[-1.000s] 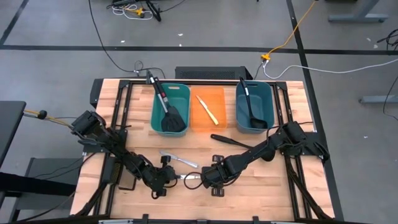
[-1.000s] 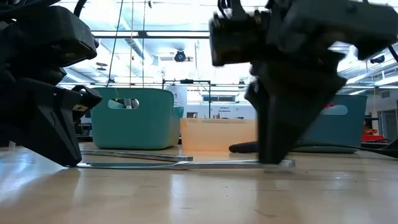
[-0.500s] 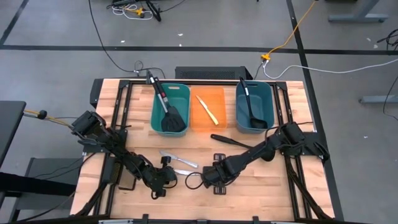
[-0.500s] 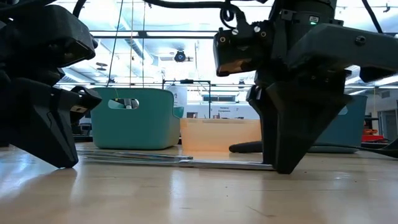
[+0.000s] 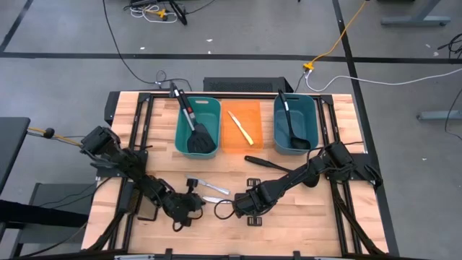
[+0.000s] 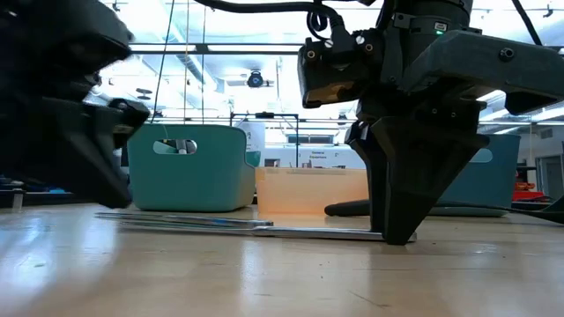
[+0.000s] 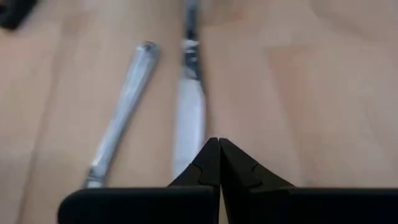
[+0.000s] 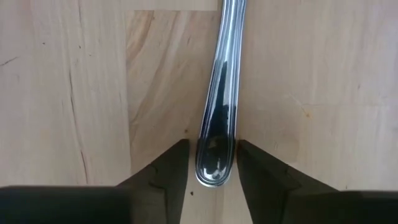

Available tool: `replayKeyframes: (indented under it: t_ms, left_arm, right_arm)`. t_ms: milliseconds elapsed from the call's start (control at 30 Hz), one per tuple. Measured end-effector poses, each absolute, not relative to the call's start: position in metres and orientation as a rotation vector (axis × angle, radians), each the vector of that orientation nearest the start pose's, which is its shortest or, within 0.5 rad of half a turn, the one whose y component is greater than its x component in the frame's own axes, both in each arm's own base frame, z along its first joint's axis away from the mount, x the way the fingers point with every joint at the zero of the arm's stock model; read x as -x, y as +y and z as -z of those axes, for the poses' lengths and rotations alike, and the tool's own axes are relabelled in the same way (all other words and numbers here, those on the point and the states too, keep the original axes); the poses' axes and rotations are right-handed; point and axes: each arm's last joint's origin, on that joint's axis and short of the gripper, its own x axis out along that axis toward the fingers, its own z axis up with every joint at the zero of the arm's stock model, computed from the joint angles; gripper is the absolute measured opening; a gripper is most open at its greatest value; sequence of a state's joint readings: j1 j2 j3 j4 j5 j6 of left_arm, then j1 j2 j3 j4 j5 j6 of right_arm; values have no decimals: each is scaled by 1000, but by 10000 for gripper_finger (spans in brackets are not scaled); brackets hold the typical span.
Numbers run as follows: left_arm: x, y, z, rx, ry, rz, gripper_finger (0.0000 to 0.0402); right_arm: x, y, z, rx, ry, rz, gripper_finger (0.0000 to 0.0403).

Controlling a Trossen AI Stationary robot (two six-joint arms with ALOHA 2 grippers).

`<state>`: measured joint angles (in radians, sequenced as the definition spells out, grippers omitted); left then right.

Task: Pick & Place Kitchen Items
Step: Put the bottom silver knife into the orange bin

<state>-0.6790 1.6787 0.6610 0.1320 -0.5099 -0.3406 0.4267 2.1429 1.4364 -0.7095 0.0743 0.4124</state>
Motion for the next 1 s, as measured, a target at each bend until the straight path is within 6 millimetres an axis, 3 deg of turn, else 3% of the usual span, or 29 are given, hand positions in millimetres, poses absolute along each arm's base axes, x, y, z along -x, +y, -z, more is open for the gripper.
replayKeyframes:
  t_ms: [700, 1000]
  left_arm:
    - [-236, -155, -110, -89, 848, -8, 2]
    - [-243, -159, -89, -62, 871, -20, 2]
  right_arm:
    - [-368, 165, -116, 44, 1391, -13, 148]
    - [-369, 165, -116, 61, 1385, -32, 149]
